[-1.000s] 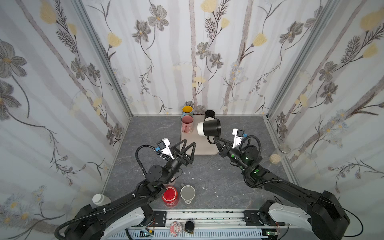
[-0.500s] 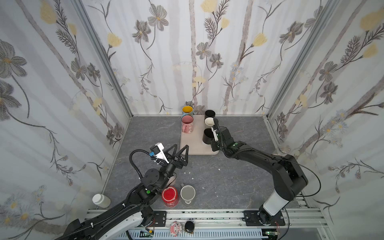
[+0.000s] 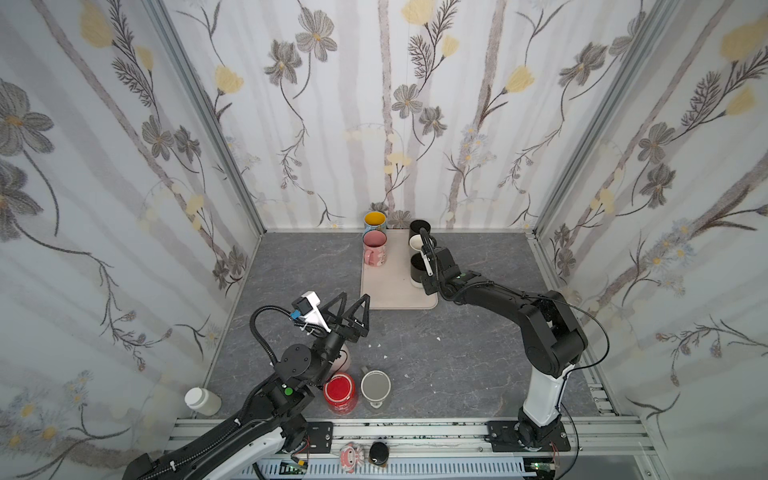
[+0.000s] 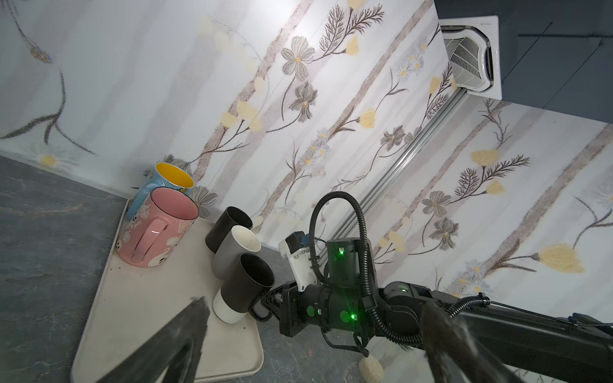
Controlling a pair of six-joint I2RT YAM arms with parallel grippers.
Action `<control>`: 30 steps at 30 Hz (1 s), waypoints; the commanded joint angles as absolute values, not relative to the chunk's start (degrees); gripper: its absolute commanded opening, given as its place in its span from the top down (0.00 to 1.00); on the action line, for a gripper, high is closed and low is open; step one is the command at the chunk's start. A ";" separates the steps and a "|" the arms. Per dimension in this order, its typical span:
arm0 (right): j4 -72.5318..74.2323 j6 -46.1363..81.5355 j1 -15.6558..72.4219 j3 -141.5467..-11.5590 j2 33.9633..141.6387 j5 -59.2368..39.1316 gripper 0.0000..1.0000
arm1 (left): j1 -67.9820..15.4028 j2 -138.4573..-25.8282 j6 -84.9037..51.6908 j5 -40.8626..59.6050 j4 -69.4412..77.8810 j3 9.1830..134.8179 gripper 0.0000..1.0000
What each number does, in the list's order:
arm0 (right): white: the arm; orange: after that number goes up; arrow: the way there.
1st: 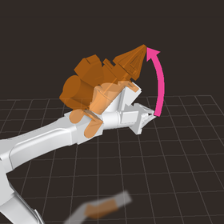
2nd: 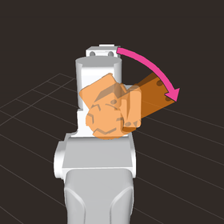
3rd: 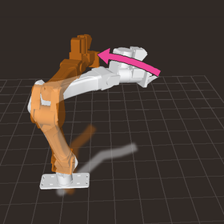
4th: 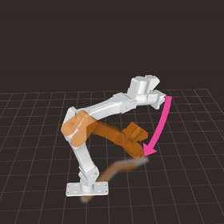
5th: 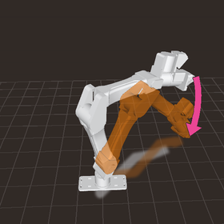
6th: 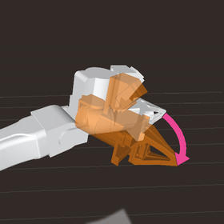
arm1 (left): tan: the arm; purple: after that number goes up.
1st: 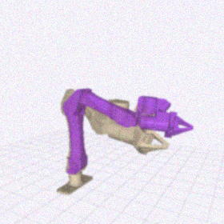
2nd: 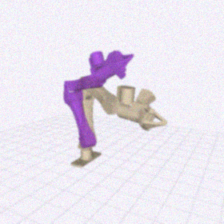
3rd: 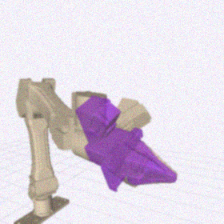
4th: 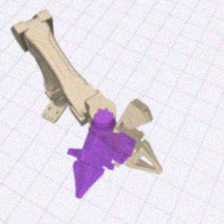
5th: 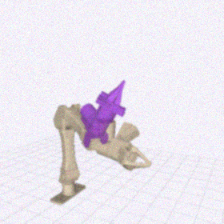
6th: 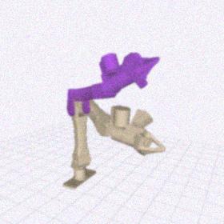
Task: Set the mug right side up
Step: 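Lower the upright mug onto the tray beside the grey mug with the right gripper, then open the right gripper and move it to the upside-down grey mug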
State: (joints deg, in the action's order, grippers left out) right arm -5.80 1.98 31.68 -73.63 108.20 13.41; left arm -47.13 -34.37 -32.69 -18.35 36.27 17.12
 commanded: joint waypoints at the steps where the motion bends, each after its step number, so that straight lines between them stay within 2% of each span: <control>1: -4.74 -0.10 31.38 -74.26 108.88 15.18 1.00 | -47.11 -34.28 -31.97 -19.07 36.67 16.94 0.00; 5: -4.97 -0.95 31.42 -73.88 109.07 17.54 0.98 | -47.11 -34.28 -31.97 -18.89 36.74 16.95 0.00; 9: -5.09 -0.58 31.46 -72.88 108.58 19.52 0.64 | -47.06 -34.19 -32.04 -18.53 36.80 16.88 0.00; 15: -3.56 0.90 31.33 -69.45 106.19 20.37 0.42 | -47.11 -34.31 -32.22 -18.30 37.48 16.47 0.00; 23: -1.11 2.28 30.93 -65.63 103.16 18.28 0.38 | -47.11 -34.37 -32.32 -17.54 37.64 16.26 0.00; 30: 3.79 5.72 34.07 -57.54 89.82 9.97 0.31 | -47.11 -33.78 -32.26 -19.43 33.11 17.39 0.00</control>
